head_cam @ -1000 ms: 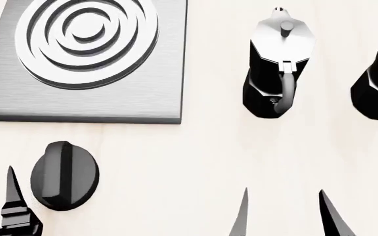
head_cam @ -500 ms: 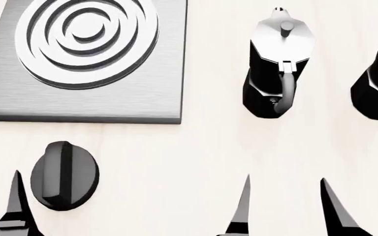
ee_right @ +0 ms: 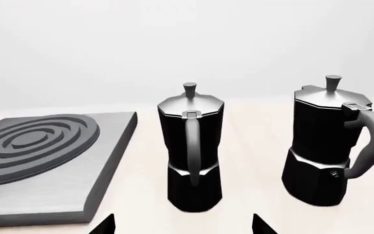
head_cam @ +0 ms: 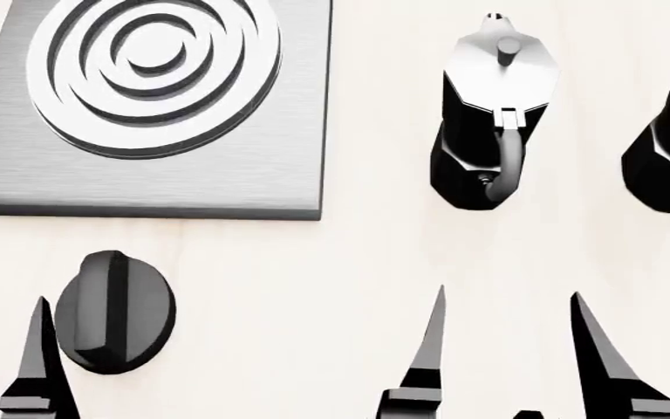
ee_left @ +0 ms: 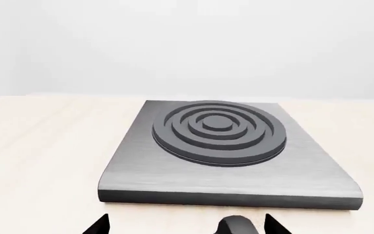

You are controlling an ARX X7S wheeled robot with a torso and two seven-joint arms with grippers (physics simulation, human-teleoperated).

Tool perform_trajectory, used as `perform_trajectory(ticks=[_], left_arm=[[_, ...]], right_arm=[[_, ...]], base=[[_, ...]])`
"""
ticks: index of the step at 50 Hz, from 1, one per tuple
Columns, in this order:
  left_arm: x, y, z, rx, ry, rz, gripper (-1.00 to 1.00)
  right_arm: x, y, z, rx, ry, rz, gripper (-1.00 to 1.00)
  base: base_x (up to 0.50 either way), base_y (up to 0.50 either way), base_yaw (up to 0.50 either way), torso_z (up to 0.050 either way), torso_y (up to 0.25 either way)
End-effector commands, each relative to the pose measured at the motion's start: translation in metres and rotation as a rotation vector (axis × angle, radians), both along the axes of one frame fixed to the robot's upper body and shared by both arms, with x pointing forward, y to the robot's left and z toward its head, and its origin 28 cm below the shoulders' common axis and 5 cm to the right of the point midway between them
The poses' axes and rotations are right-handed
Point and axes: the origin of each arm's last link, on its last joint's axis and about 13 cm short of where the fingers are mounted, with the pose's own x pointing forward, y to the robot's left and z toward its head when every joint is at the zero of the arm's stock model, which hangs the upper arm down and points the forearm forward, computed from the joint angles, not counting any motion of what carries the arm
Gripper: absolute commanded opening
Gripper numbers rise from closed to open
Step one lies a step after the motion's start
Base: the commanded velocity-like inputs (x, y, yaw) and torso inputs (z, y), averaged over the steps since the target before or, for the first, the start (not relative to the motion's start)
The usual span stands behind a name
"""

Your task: Turn off the stove.

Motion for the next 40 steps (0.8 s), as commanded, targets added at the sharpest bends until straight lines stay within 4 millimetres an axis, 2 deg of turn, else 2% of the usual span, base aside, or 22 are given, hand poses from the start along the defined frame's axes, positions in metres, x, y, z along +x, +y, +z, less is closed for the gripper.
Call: perform_trajectory(ticks=[1,40], left_arm=[[0.0,-0.002,0.006,0.004,-0.018,-0.021,1.0],[0.003,-0.009,0.03,0.028,-0.088,-0.054,1.0]], right_arm=[[0.003,0.001,0.006,0.003,-0.017,-0.004,1.0],[0.007,0.004,0.028,0.011,-0.078,0.006,1.0]], base=[[0.0,0.0,0.0,0.0,0.0],[0.0,0.0,0.0,0.0,0.0]])
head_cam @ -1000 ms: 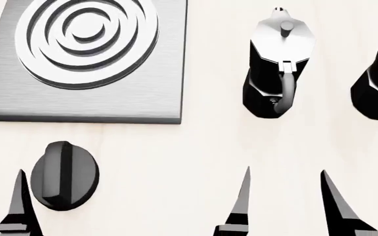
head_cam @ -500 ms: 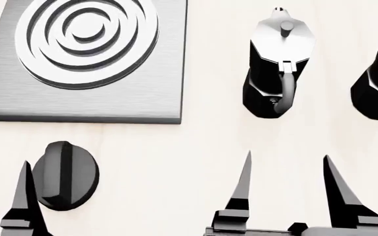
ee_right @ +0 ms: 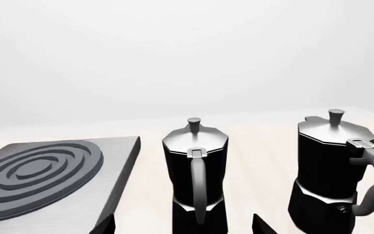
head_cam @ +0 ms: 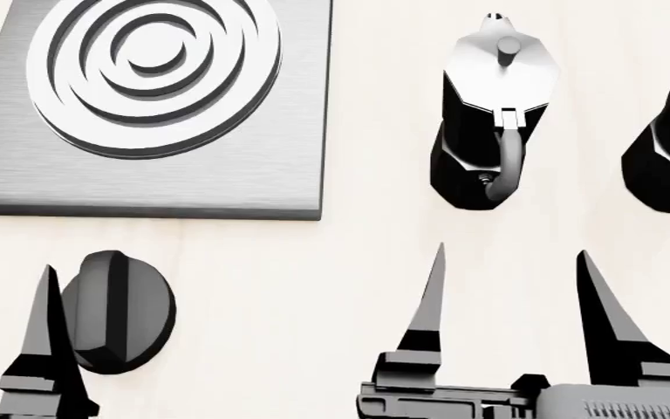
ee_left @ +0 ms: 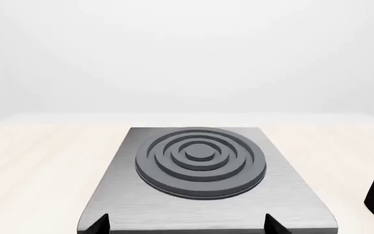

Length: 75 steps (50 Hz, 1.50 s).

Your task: Turn off the stove.

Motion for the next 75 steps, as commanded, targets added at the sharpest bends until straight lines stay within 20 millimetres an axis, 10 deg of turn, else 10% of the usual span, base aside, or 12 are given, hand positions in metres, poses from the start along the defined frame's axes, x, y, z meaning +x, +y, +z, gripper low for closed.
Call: perform_trajectory(ticks=[1,75], left_arm=[[0.002,-0.002,0.007,0.003,-0.021,-0.009,1.0],[0.009,-0.011,0.046,0.016,-0.125,-0.042,1.0]], right_arm=[[0.0,0.001,0.006,0.001,-0.017,0.002,1.0],[-0.003,0.013,0.056,0.029,-0.15,0.063,1.0]], base=[[0.0,0.0,0.0,0.0,0.0],[0.0,0.0,0.0,0.0,0.0]])
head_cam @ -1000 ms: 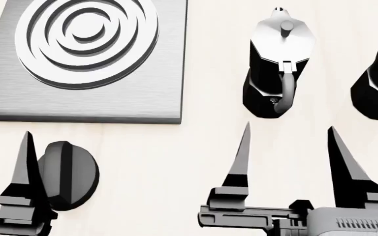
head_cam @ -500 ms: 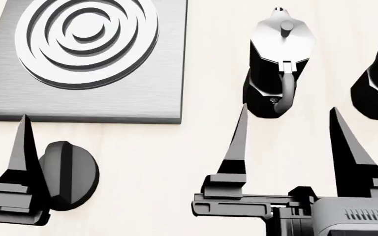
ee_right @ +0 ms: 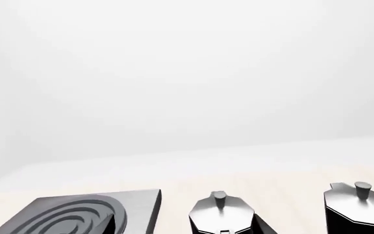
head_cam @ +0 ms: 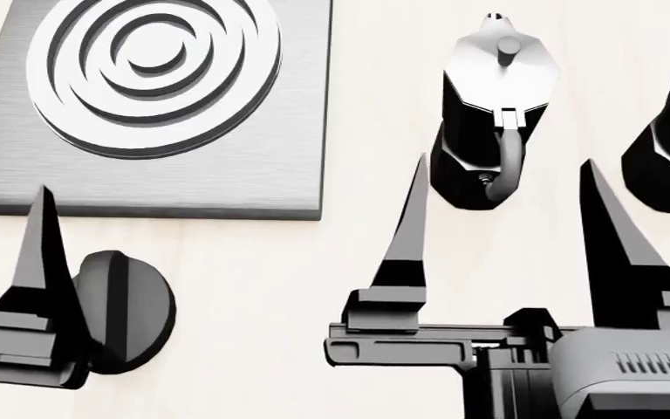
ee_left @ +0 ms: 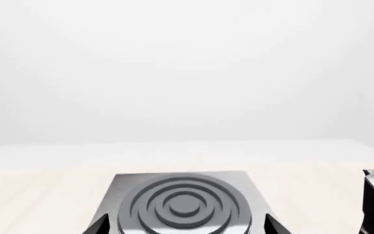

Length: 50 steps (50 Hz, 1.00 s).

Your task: Turn off the stove.

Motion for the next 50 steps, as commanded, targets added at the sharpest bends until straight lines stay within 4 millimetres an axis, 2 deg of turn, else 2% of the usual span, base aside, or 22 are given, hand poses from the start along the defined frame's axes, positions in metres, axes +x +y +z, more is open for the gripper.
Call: perform_trajectory(ticks=[1,50], left_arm=[[0.0,-0.001,0.004,0.003,-0.012,-0.003,1.0],[-0.012,-0.004,0.035,0.012,-0.099,-0.022,1.0]], right_arm=[[-0.001,0.002,0.006,0.003,-0.016,0.01,1.0],[-0.01,0.006,0.031,0.019,-0.085,0.031,1.0]], base=[[0.0,0.0,0.0,0.0,0.0],[0.0,0.0,0.0,0.0,0.0]])
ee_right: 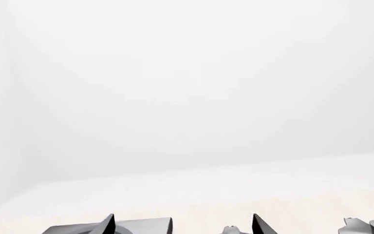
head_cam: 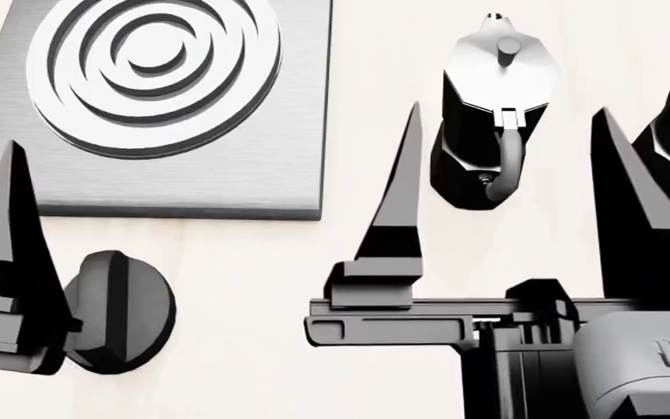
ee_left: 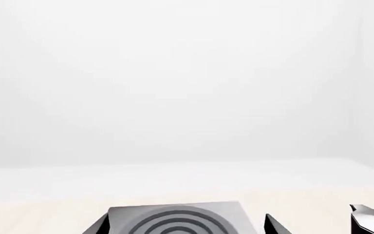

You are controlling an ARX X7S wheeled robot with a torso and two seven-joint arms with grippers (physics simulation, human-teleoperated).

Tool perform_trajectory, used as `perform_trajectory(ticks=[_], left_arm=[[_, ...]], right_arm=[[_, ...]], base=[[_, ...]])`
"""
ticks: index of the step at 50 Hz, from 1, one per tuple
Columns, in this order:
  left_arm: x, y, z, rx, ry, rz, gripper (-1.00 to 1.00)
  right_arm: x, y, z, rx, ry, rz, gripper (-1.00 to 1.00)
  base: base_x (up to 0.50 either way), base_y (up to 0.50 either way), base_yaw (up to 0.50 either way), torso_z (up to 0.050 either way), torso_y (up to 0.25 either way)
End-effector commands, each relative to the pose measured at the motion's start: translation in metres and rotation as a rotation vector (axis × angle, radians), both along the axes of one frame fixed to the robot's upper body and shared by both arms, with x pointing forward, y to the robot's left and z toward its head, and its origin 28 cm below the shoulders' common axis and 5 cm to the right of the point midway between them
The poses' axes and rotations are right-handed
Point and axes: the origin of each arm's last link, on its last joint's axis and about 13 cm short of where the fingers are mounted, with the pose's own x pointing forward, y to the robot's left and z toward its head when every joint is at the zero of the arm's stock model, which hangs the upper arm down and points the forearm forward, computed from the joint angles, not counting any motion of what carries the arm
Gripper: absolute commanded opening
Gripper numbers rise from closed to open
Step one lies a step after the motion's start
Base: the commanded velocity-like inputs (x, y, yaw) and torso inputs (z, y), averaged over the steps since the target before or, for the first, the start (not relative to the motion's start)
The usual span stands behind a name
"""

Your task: Turn off the stove.

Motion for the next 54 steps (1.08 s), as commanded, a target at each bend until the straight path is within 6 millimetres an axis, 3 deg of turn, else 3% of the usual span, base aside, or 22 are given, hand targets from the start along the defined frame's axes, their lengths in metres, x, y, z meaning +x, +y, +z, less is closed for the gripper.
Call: perform_trajectory(ticks=[1,54], left_arm=[[-0.002,0.0,0.007,0.002,-0.022,-0.003,1.0],[-0.009,0.005,0.035,-0.003,-0.089,-0.002,1.0]], right_arm=[[-0.002,0.001,0.005,0.004,-0.016,0.005,1.0],[-0.007,0.0,0.035,0.025,-0.085,0.017,1.0]], base=[[0.0,0.0,0.0,0.0,0.0],[0.0,0.0,0.0,0.0,0.0]])
